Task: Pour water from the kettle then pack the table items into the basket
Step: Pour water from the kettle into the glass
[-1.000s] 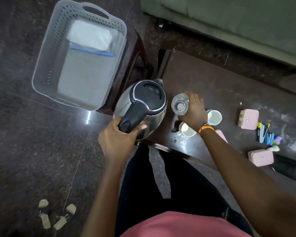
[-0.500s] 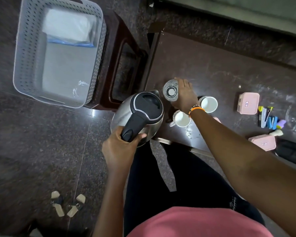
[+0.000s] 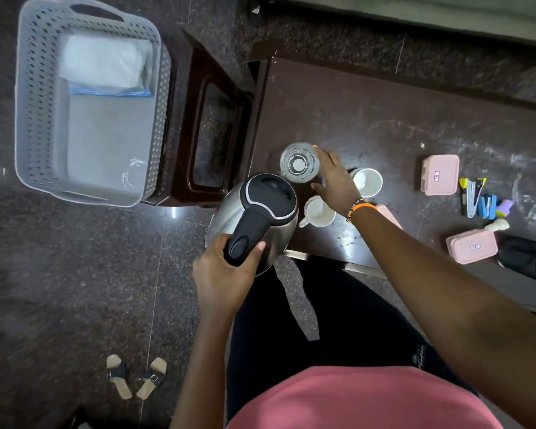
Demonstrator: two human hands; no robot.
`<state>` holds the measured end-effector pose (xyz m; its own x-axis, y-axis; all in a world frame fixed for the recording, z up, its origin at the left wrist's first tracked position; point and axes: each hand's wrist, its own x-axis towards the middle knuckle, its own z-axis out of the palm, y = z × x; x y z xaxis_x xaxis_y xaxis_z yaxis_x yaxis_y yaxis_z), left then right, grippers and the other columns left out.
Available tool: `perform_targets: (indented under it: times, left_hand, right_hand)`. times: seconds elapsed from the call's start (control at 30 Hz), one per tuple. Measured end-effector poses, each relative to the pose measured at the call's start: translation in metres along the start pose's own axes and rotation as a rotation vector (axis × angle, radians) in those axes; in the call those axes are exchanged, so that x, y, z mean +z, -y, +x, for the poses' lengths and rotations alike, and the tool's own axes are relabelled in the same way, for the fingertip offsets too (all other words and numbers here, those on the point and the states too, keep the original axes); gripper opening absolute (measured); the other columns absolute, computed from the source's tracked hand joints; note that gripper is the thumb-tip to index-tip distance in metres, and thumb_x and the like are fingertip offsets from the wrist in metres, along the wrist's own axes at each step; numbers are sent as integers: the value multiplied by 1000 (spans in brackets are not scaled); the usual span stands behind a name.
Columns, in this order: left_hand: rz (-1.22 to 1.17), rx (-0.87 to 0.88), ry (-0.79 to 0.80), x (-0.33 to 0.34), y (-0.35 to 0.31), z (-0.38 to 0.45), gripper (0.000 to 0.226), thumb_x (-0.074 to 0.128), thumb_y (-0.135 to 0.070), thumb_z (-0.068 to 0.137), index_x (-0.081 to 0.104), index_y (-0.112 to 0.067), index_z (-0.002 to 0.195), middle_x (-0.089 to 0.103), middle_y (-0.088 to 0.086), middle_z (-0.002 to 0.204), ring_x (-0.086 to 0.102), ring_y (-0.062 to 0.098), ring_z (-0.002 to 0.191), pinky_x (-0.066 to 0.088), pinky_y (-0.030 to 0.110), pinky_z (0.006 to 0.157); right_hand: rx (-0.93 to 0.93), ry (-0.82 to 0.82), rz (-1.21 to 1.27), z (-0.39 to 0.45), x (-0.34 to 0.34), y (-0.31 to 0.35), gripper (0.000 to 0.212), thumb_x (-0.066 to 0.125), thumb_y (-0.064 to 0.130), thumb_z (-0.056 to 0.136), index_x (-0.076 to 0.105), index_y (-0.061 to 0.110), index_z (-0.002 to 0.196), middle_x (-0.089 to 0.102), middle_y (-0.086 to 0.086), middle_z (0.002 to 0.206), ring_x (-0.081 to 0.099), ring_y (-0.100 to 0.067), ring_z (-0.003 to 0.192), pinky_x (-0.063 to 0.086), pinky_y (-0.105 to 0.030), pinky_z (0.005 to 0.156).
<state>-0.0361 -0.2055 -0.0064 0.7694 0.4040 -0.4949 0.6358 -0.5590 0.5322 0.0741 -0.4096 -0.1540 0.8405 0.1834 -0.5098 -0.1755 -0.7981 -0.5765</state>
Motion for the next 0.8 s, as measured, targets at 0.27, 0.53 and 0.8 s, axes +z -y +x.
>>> perform_targets:
  times: [0.27,0.53,0.8]
  left_hand:
    - [31,64,24,3,-9,8,30,73,-40,71,52,-22,60,51,-10,49,50,3,48,35,13,47]
    - [61,124,41,9,-19,21,38,64,-53,70,50,-20,59,52,-9,50,50,4,50,38,21,50]
    - [55,103,116,16,-24,28,41,67,-51,72,48,-18,58,49,-7,52,47,9,50,37,24,52]
  right_hand:
    - [14,-8,50,2,-4,1,74,63,2,80,28,15,144,39,-14,142,50,-36,122,41,-45,107]
    - [24,31,-4,9,-10,-2,79,66,7,79,27,25,146,45,-14,139,51,-36,121,44,-45,102]
    - [43,7,7,11,-15,-2,69,62,11,81,35,27,142,54,-15,127,52,-35,117,45,-42,99]
